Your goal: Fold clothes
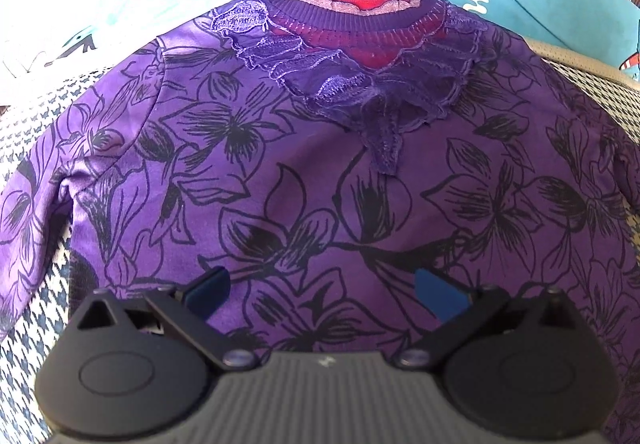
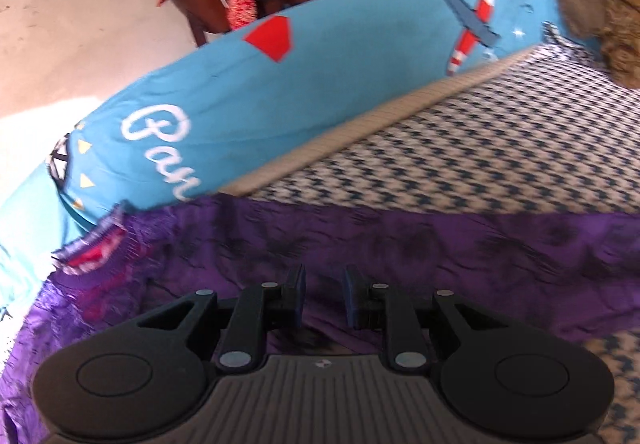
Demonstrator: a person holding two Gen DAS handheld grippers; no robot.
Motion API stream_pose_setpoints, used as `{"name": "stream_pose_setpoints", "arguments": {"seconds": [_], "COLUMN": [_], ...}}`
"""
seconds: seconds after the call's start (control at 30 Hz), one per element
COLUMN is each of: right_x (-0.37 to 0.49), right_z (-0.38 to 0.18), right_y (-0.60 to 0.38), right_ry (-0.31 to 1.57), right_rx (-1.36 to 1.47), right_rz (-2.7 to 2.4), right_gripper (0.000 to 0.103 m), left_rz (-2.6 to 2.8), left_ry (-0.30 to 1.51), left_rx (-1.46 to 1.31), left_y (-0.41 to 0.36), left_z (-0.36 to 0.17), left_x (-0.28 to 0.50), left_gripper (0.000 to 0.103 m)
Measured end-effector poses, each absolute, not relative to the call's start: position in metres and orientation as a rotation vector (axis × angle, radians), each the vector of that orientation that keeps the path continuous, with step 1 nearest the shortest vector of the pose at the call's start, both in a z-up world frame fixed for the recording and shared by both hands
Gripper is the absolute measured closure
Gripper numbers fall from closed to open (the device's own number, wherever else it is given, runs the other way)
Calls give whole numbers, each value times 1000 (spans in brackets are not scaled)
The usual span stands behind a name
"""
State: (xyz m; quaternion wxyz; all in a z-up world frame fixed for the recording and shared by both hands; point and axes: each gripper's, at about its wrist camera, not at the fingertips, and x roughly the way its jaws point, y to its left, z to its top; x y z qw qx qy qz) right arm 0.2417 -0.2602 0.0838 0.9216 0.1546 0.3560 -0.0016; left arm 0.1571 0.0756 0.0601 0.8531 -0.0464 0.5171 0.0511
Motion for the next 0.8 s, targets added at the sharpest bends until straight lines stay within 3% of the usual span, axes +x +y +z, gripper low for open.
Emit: {"name": "stream_pose_setpoints", "arguments": {"seconds": [0.67,0.8], "right_x": [232,233], "right_z": [56,50], "right_y": [-330,-337], "right_ry": [838,833], "right_rx": [397,389], "right_rz": [-166,-221], "right_gripper": [82,90], "left_rz": [92,88], "left_ry": [1097,1095], "left_rx": [-9,5], "left_y": [64,62], "left_z": [46,44], "left_x": [156,155], "left_gripper": [0,0]}}
